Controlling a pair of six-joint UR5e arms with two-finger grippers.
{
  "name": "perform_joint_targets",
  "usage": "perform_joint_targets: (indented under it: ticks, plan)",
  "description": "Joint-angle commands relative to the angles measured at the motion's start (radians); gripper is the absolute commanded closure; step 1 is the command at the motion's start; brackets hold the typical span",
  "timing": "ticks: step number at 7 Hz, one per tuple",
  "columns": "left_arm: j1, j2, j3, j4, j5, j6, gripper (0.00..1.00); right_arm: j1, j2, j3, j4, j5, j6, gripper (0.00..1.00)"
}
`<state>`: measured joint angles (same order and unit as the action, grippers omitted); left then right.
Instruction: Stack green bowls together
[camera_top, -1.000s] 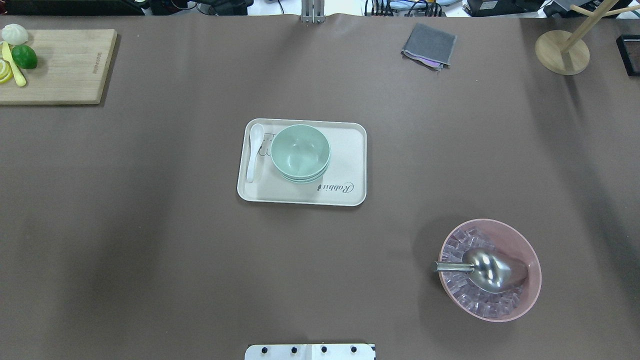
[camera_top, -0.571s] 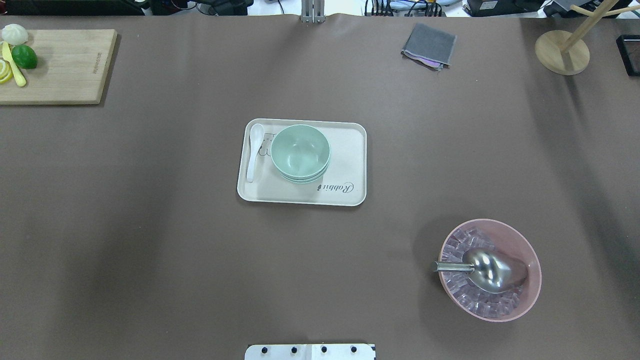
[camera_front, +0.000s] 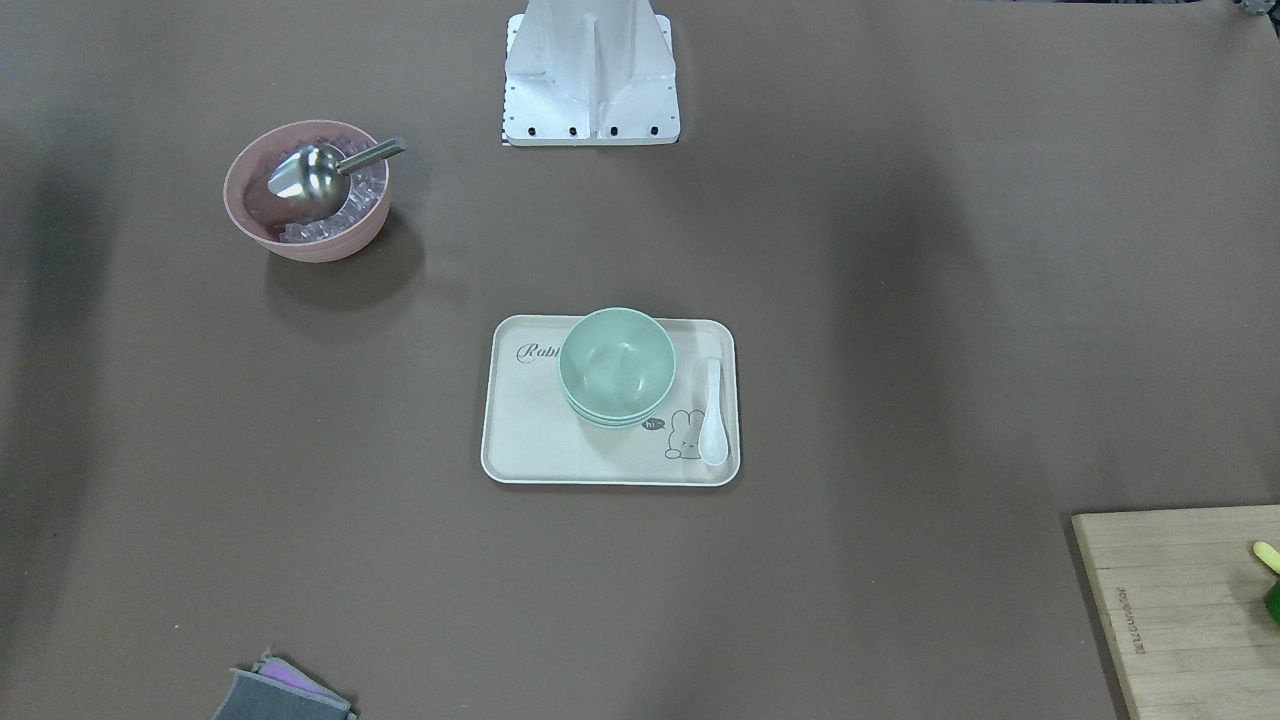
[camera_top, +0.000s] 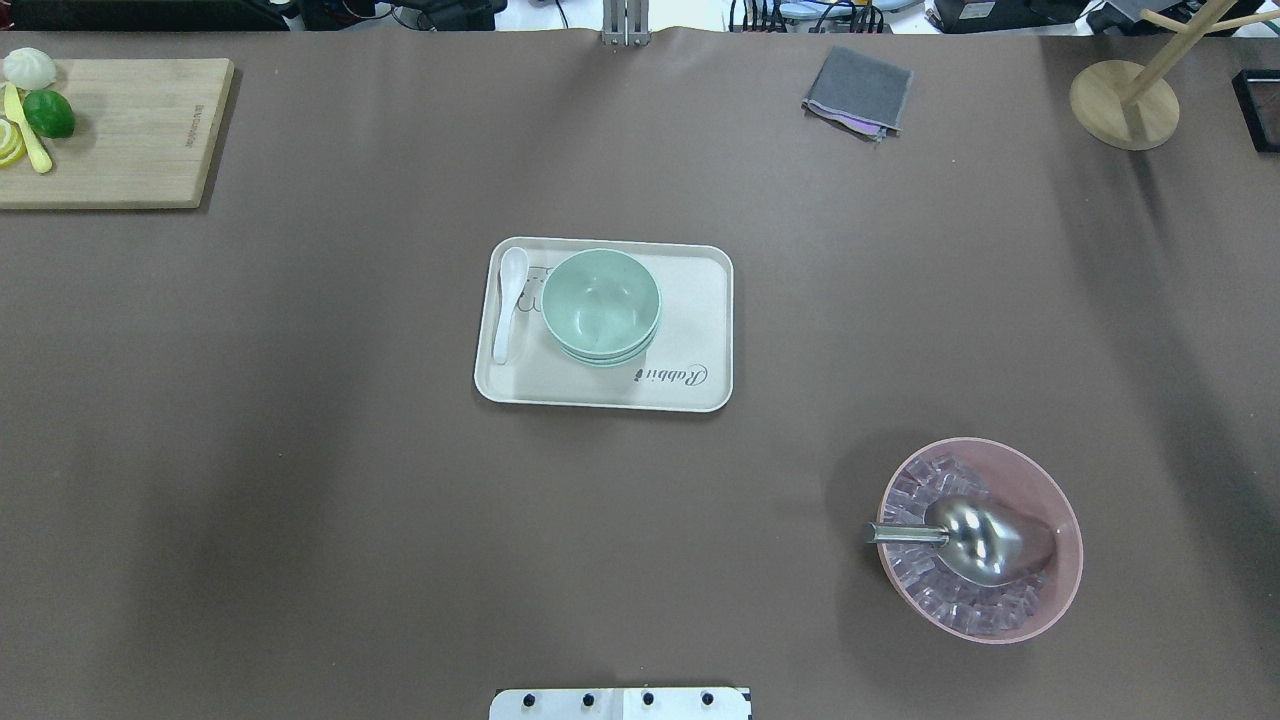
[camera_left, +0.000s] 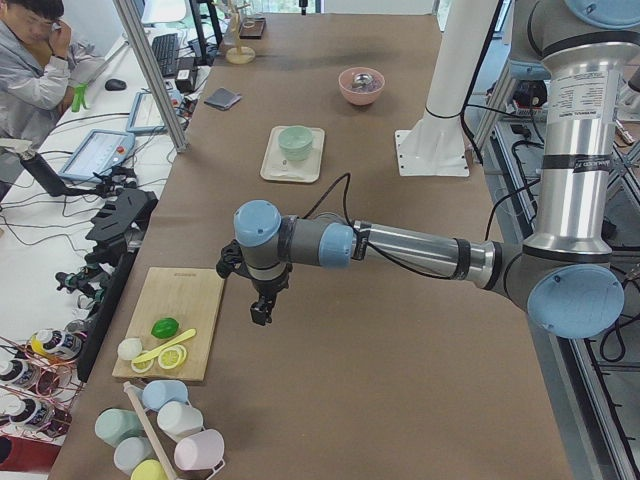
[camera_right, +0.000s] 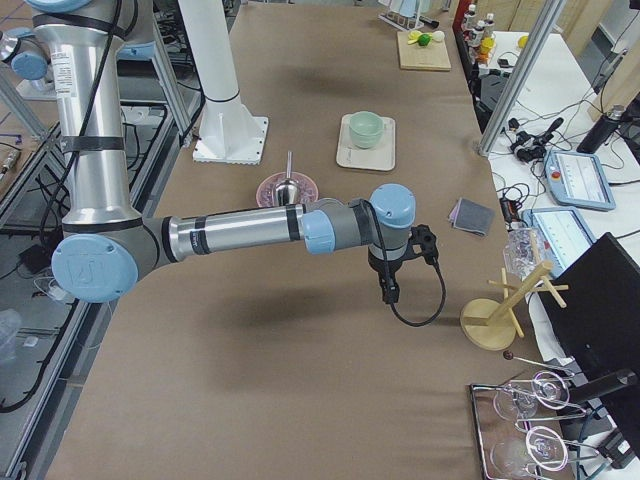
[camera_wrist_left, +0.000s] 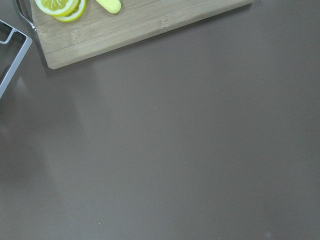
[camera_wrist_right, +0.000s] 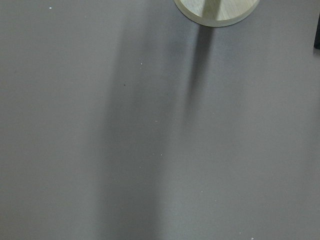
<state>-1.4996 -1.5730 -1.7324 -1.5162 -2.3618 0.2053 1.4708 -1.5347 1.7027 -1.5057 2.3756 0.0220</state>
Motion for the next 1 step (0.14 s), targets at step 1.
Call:
perform_joint_targets:
  ticks: [1]
  plan:
    - [0.001, -0.004, -0.004, 0.001, 0.001, 0.000, 0.02, 0.002, -0.016, 0.015, 0.001, 0.007, -0.001, 0.00]
